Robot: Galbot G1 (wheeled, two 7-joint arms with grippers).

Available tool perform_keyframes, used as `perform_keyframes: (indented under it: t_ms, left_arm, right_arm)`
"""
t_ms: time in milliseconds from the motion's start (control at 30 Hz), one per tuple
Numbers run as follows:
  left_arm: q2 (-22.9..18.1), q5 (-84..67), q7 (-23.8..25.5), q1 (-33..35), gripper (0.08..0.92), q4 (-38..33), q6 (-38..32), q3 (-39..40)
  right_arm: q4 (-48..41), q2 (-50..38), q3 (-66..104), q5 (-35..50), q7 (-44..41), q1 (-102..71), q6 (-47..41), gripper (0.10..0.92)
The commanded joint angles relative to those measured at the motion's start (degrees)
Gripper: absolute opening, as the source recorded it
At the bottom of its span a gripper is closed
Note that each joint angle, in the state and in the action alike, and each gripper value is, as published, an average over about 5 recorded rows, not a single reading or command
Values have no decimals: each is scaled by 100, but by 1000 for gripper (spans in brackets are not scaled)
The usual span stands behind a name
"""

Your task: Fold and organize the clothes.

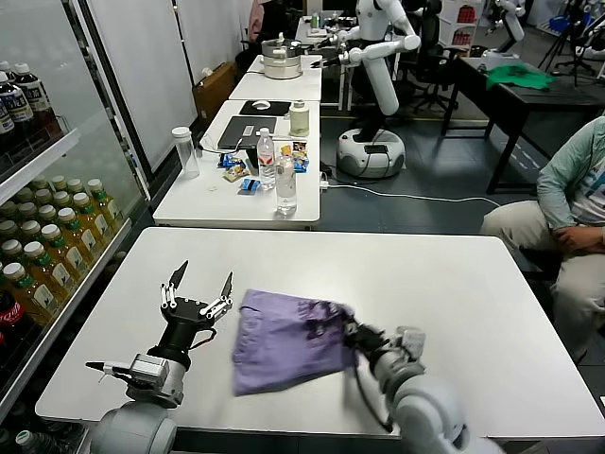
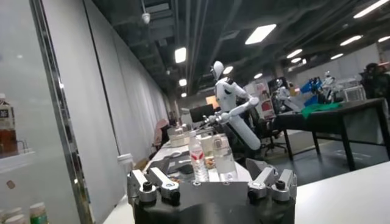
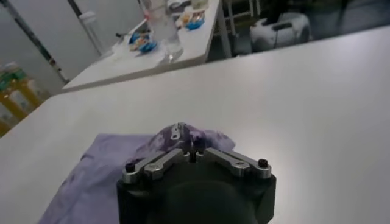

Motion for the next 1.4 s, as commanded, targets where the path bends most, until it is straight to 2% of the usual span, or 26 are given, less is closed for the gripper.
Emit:
perform_keyframes:
  t_ms: [33,267,400,500,667,800,1000,1200,1300,1400]
  left_arm:
    - [-19,28,39,11,823,60,-49,89]
    - [-24,105,98,146,823,149,-162,126]
    - [3,146,114,219,823,193,-218,116]
    - [-7,158,131,203,823,211,-226,131]
    - [-50,207,163,175,823,232,-249,170]
    - [-62,269,193,217,823,247,-362,151]
    - [-53,228,270,168,823,361,-868,23]
    - [-142,225,286,71,823,598,-1319,13]
    - [-196,232,287,50,823,654,-1444,27]
    - [-232,227,322,-35,823,731,-1591,18]
  right_arm:
    - [-276,-1292,1207,59,-913,-71,-24,113]
    - [-641,-1302,1202,-157,-530,-737,-26,113]
    - [-562,-1294,1697,234,-696,-762,-11,113]
    - [-320,-1397,1905,347,-774,-897,-18,148]
    - [-119,-1438,2137,154,-863,-1339,-24,290]
    - [34,-1393,2450,-498,-1225,-1613,-9,402]
    - [459,-1253,2959,-1327,-1878,-1396,63,575]
    - [306,-1047,2828,-2017,-2066,-932,441,748]
    - [209,-928,2729,-2544,-2180,-901,661,806]
    - [138,-828,2702,-3113,-2306,-956,799,821]
